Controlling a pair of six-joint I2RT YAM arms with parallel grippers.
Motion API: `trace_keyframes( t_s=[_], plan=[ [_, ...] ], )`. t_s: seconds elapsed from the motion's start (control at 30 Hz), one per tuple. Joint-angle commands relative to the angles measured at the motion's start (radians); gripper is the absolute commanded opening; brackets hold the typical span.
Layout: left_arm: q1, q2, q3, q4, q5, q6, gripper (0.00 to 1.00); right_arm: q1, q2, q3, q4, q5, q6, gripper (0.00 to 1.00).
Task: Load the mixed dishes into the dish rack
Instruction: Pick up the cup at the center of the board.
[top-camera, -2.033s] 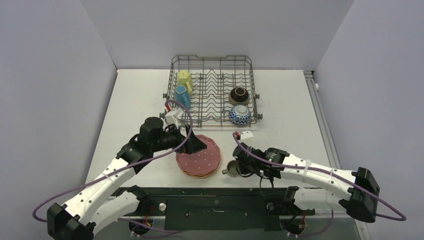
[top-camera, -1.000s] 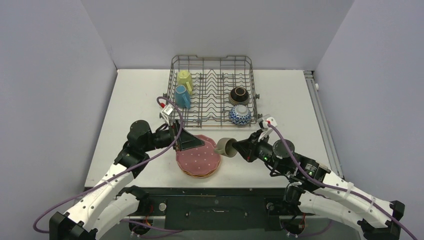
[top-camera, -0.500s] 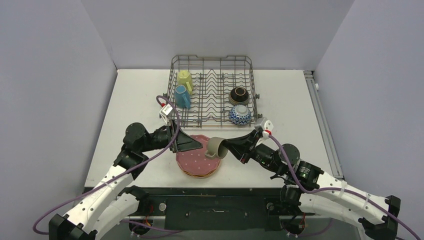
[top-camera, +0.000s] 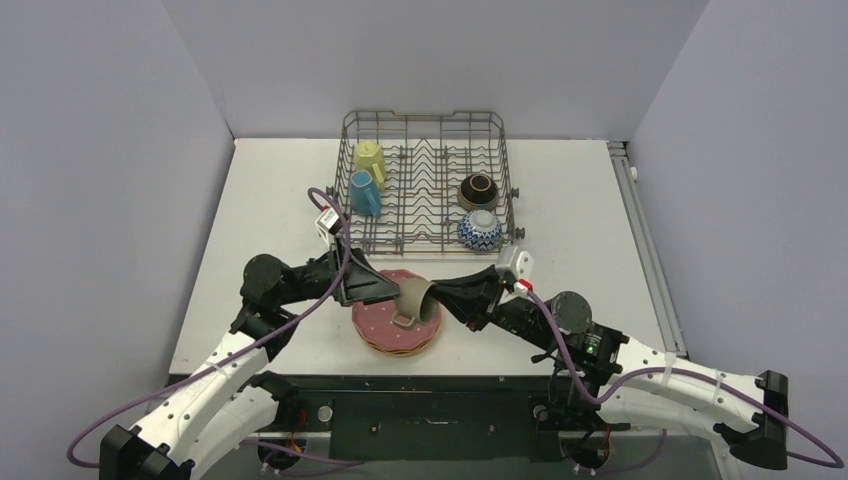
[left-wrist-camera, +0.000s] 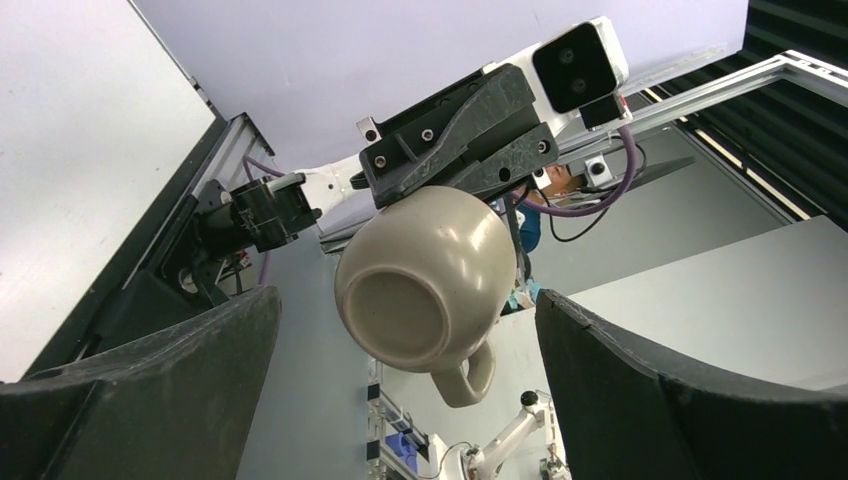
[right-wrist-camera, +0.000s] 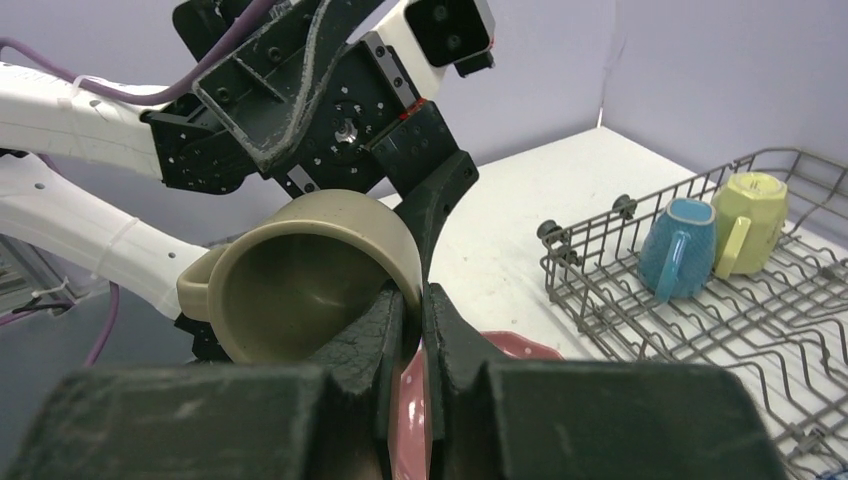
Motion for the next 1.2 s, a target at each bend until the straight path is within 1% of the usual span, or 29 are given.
trace_keyframes(
  t_s=[0.0,0.1,0.3,0.53,0.77,0.87,0.97,1.17],
  plan=[
    [0.001,-0.017,-0.011,0.093,0.023,-0.042,0.96,0.025,0.021,-0.007,0.201,-0.033,-0.076,0.0],
    [0.001,-0.02,-0.017,0.093,0.03,-0.044,0.96,0.037,0.038,-0.011,0.249,-0.05,-0.106,0.0],
    [-0.004,-0.028,-0.02,0.112,0.042,-0.057,0.96,0.045,0.074,0.001,0.283,-0.058,-0.169,0.0],
    [-0.019,-0.036,-0.018,0.138,0.059,-0.074,0.96,0.045,0.12,0.014,0.31,-0.073,-0.201,0.0],
    [-0.028,-0.052,-0.032,0.16,0.068,-0.09,1.0,0.045,0.145,0.012,0.345,-0.074,-0.215,0.0],
    [-0.029,-0.054,-0.039,0.17,0.068,-0.095,0.93,0.045,0.148,0.007,0.364,-0.074,-0.212,0.0],
    [-0.03,-0.051,-0.049,0.196,0.067,-0.116,0.89,0.045,0.146,0.003,0.371,-0.074,-0.211,0.0],
    [-0.03,-0.045,-0.064,0.25,0.06,-0.149,0.74,0.044,0.142,-0.009,0.373,-0.075,-0.209,0.0]
  ],
)
